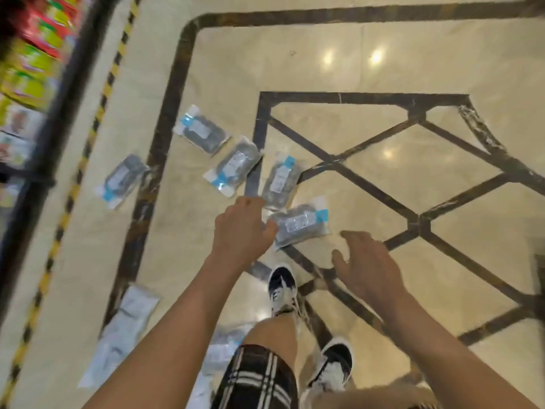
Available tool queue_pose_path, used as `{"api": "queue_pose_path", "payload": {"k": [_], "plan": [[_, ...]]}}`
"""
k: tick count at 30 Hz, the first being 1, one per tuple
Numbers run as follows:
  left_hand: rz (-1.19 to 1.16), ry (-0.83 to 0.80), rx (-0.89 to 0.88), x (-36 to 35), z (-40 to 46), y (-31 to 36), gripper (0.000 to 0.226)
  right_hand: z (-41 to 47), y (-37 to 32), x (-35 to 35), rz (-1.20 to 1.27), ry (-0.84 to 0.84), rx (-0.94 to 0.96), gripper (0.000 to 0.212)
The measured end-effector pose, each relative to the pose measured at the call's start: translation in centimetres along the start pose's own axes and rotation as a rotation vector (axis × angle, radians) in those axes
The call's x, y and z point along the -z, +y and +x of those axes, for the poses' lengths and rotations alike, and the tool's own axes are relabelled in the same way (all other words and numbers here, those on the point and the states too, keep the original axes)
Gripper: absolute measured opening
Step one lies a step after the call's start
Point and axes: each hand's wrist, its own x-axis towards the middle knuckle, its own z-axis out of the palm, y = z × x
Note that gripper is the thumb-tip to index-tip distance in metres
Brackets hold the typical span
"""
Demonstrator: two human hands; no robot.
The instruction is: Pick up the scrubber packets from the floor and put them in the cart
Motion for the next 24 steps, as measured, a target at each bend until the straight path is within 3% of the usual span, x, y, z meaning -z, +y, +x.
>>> {"api": "queue_pose_path", "payload": {"k": [7,12,14,19,21,24], "plan": [[-0.045,-0.086,0.055,-23.3,17.6,-7.7,0.054,20.4,2.8,-20.9,0.057,-0.135,0.075,0.057],[0.095,-0.015,-0.082,-32.3,26.9,-9.8,0.066,28.0,2.6,-30.7,-0.002,-0.15,0.045,0.065],[0.142,-0.053,-0.109,-34.2,28.7,-10.6,0.064,29.0,3.3,-31.4,0.093,-0.055,-0.048,0.072],[0.083,-0.152,-0.059,-36.0,26.4,-12.1,0.059,29.6,8.3,-29.6,0.062,-0.008,0.033,0.037],[0.042,-0.151,-0.047,-36.8,23.9,-11.7,0.058,30.0,10.1,-28.3,0.042,-0.047,0.061,0.042],[0.001,-0.16,0.006,-37.8,19.9,-10.2,0.052,30.3,10.7,-26.4,0.016,-0.016,0.002,0.071]]}}
